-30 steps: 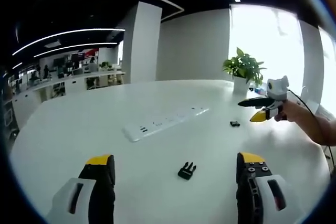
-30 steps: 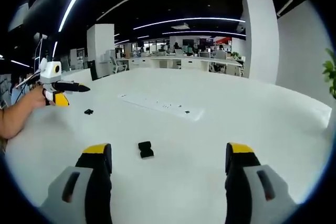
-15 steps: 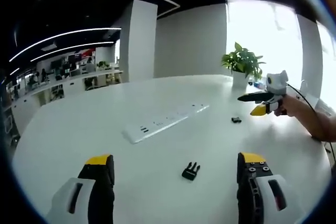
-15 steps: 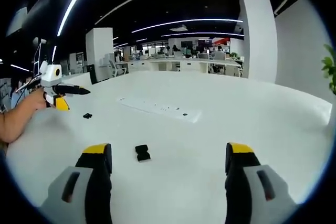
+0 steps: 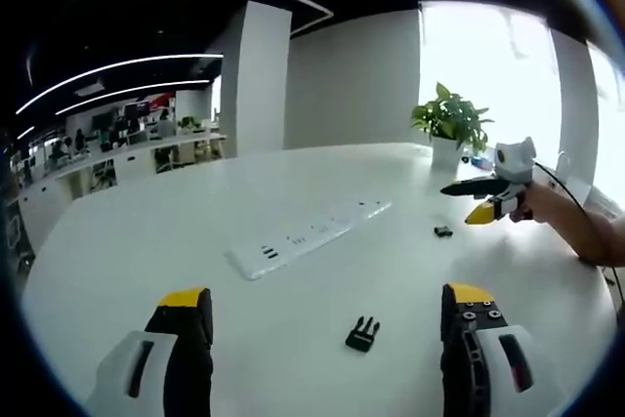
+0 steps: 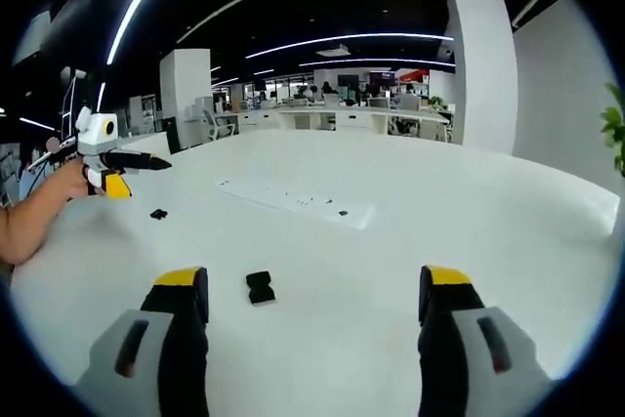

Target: Snap the two parts of the plastic buckle together until the buckle closes and remains connected.

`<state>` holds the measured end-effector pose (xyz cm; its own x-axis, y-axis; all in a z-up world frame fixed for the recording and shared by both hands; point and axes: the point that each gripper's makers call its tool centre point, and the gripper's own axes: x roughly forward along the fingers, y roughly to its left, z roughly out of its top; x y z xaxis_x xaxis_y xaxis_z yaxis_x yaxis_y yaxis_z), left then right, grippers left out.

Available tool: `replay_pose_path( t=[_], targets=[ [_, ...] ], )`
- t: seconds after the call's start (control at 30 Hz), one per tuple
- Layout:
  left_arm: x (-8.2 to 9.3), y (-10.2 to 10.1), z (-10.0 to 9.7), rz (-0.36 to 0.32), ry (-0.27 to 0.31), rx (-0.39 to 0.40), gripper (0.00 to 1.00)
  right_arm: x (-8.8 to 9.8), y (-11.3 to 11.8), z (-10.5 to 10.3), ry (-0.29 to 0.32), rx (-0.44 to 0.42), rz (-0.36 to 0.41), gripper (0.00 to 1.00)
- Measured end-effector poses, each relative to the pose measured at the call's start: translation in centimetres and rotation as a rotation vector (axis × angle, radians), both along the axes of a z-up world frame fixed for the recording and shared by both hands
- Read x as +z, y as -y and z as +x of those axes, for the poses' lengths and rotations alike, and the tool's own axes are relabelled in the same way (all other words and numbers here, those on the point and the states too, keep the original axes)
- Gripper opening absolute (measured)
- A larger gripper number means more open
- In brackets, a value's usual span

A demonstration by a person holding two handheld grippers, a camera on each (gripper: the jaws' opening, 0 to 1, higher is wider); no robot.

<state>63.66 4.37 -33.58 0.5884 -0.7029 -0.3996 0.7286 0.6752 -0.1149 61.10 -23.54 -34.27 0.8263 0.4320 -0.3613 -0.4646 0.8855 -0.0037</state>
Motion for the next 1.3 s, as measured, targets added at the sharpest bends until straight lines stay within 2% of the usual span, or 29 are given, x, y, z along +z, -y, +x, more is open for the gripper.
replay_pose_path(
  t=[0.6,0.97,1.3],
  targets=[
    [0.4,-0.1,0.7,-0.010,-0.010,-0.015,0.99,0.0,-0.1,1.0,-0.004,0.000,0.003,0.90],
    [0.0,0.1,1.0,0.012,-0.018,-0.023,0.97,0.0,0.1,1.5,-0.009,0.001,-0.005,0.89],
    [-0.3,0.4,1.9,-0.001,-0.027,-0.021,0.97,-0.6,0.2,1.9,-0.023,-0.004,0.014,0.90]
  ],
)
